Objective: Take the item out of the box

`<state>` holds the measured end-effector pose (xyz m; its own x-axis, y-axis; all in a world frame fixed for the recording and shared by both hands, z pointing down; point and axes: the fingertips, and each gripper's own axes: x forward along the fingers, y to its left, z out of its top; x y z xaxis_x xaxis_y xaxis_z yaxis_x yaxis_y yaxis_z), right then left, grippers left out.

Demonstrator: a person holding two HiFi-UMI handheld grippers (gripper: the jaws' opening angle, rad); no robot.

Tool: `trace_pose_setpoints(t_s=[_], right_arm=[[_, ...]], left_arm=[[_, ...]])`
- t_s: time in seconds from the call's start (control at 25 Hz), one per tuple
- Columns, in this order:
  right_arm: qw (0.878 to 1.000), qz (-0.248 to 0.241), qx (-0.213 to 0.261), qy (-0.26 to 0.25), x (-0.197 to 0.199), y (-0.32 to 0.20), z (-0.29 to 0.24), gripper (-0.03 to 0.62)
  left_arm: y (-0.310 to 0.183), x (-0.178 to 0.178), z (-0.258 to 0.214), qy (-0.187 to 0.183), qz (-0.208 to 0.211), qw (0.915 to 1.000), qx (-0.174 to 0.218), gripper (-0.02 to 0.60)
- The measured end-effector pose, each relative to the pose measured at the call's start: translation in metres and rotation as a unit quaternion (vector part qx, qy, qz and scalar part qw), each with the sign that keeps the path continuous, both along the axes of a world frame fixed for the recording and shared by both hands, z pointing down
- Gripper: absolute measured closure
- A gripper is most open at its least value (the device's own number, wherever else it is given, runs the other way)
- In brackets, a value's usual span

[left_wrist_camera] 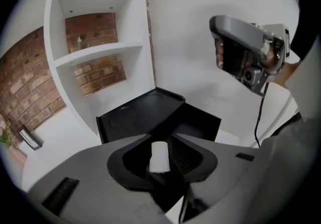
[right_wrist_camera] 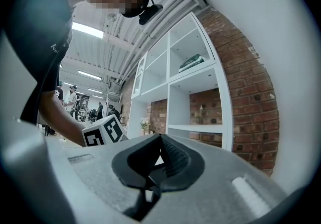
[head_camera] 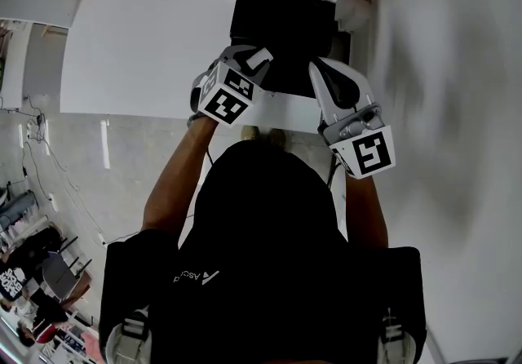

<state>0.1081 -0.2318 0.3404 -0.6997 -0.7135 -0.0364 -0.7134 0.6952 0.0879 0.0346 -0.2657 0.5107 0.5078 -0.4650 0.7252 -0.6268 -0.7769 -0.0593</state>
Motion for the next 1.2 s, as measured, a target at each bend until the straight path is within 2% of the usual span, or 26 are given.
trace_pose_setpoints(t_s=[0.24,0.44,0.68,0.8,1.12,1.2], right_arm=[[1.0,0.007,-0.007,-0.003,0.003,-0.001,0.009,0.592],[1.0,0.012,-0.01,-0.008,0.006,-0.002,0.012,0.592],[1.0,0.021,-0.013,-0.016,0.013,-0.005,0.014,0.592],[0.999,0.025,-0.015,-0.019,0.016,-0.005,0.017,0.592],[0.999,0.033,-0.025,-0.024,0.018,-0.007,0.023,0.592],[0.999,0.036,-0.021,-0.022,0.021,-0.007,0.024,0.592]], left_arm=[[-0.003,0.004,0.032,-0.06,0.014,0.9972,-0.041,0.412],[-0.006,0.006,0.051,-0.11,0.029,0.9913,-0.066,0.369],[-0.004,0.004,0.076,-0.151,0.041,0.9825,-0.1,0.364],[-0.005,0.001,0.084,-0.173,0.046,0.9786,-0.101,0.364],[-0.006,0.005,0.093,-0.185,0.055,0.9755,-0.106,0.365],[-0.007,0.005,0.094,-0.187,0.056,0.9751,-0.105,0.395]])
